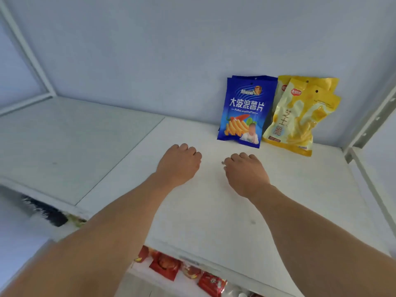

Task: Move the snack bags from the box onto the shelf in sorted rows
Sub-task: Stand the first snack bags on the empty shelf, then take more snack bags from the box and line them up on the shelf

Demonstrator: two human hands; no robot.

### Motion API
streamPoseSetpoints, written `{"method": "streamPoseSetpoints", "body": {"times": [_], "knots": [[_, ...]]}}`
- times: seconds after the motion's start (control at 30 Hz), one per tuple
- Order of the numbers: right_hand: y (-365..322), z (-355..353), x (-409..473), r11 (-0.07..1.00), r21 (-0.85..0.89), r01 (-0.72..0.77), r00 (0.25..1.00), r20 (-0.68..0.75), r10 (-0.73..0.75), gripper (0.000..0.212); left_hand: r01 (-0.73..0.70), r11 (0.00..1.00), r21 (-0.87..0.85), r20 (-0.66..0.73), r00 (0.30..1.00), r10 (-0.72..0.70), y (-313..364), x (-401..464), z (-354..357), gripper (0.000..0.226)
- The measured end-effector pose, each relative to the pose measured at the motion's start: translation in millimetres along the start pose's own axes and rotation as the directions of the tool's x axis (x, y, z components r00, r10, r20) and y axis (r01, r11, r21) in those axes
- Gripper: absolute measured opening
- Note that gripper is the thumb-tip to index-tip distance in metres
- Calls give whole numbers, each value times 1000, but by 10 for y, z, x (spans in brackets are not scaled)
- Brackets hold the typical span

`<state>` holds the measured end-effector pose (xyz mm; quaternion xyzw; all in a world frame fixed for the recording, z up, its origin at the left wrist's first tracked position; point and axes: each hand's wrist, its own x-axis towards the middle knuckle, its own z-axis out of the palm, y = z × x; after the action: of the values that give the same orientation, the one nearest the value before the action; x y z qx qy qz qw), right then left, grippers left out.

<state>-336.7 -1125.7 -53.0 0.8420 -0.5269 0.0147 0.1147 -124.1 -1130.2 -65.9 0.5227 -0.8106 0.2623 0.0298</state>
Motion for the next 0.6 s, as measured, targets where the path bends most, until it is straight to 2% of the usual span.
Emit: {"method": "streamPoseSetpoints", "body": {"times": [0.13, 0.3, 0.47, 0.6], "knots": [[-690, -75, -219, 988, 46, 146, 988, -63, -143, 28, 129, 990, 62, 138, 981, -136, -63, -930, -331, 34], [-1632, -256, -610, 936, 74, 344, 936, -101, -337, 29, 258, 960, 108, 258, 925, -277, -183, -2211, -688, 27], [-2677, -488, -963, 864, 70, 499, 862, -142, -487, 23, 434, 895, 107, 252, 859, -446, -334, -3443, -1127, 23], [-3600, -623, -1260, 805, 54, 590, 801, -167, -575, 22, 526, 826, 203, 323, 760, -563, -452, -4436, -1357, 27]]}}
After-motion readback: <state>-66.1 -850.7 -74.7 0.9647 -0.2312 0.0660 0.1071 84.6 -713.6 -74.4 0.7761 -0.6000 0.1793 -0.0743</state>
